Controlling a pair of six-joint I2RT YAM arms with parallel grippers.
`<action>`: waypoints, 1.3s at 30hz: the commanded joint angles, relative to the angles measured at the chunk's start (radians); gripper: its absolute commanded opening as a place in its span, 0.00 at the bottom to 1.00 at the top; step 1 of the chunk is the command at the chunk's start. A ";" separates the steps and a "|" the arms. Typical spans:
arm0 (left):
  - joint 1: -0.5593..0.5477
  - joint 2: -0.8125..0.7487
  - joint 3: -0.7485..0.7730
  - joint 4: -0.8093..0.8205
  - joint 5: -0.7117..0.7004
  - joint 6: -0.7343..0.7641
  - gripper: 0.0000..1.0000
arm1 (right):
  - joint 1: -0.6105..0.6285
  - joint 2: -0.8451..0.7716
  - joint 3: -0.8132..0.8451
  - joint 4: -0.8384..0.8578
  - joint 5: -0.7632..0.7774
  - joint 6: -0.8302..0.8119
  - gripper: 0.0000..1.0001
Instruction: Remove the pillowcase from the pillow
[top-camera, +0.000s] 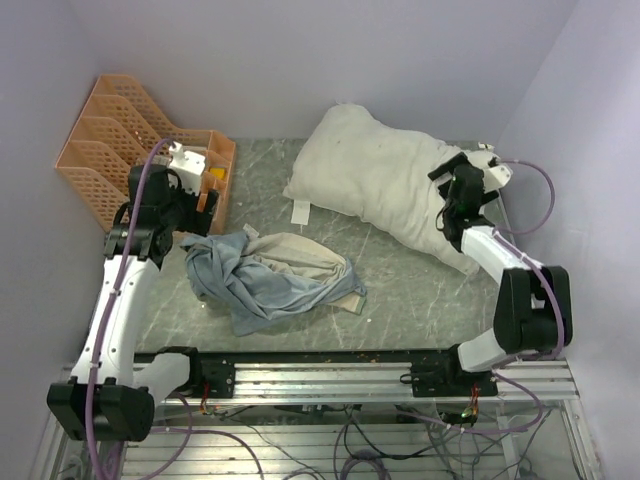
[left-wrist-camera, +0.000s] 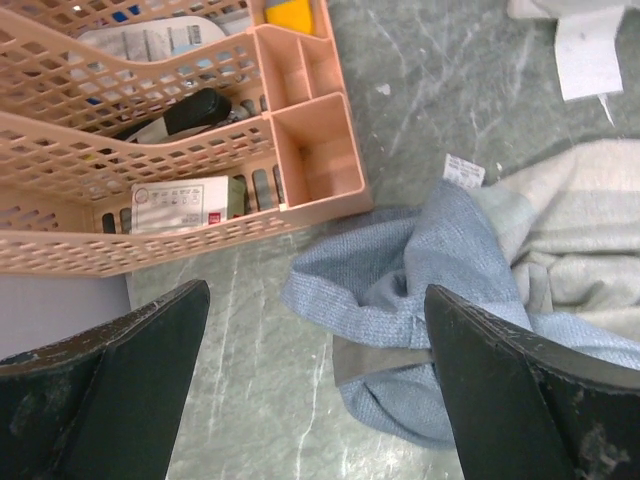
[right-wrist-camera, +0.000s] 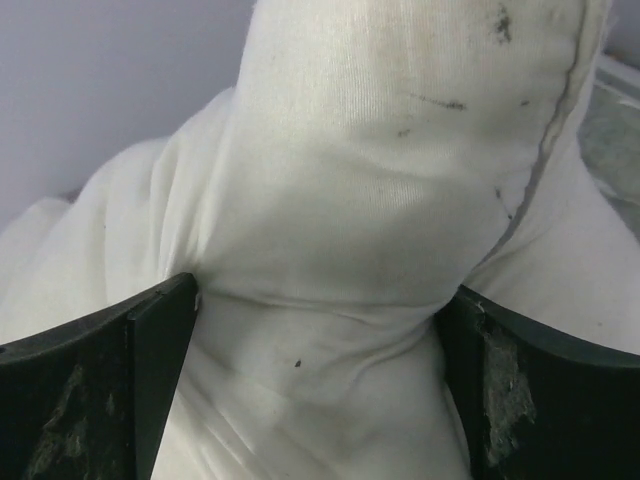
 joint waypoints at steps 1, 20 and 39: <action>0.029 -0.065 -0.105 0.200 -0.045 -0.095 1.00 | 0.060 -0.159 -0.141 -0.131 0.121 -0.073 1.00; 0.056 -0.546 -0.916 0.746 0.017 -0.256 1.00 | 0.134 -1.140 -0.711 -0.216 0.359 -0.247 1.00; 0.057 -0.648 -1.081 0.867 -0.182 -0.339 0.96 | 0.172 -1.163 -0.786 -0.274 0.289 -0.528 1.00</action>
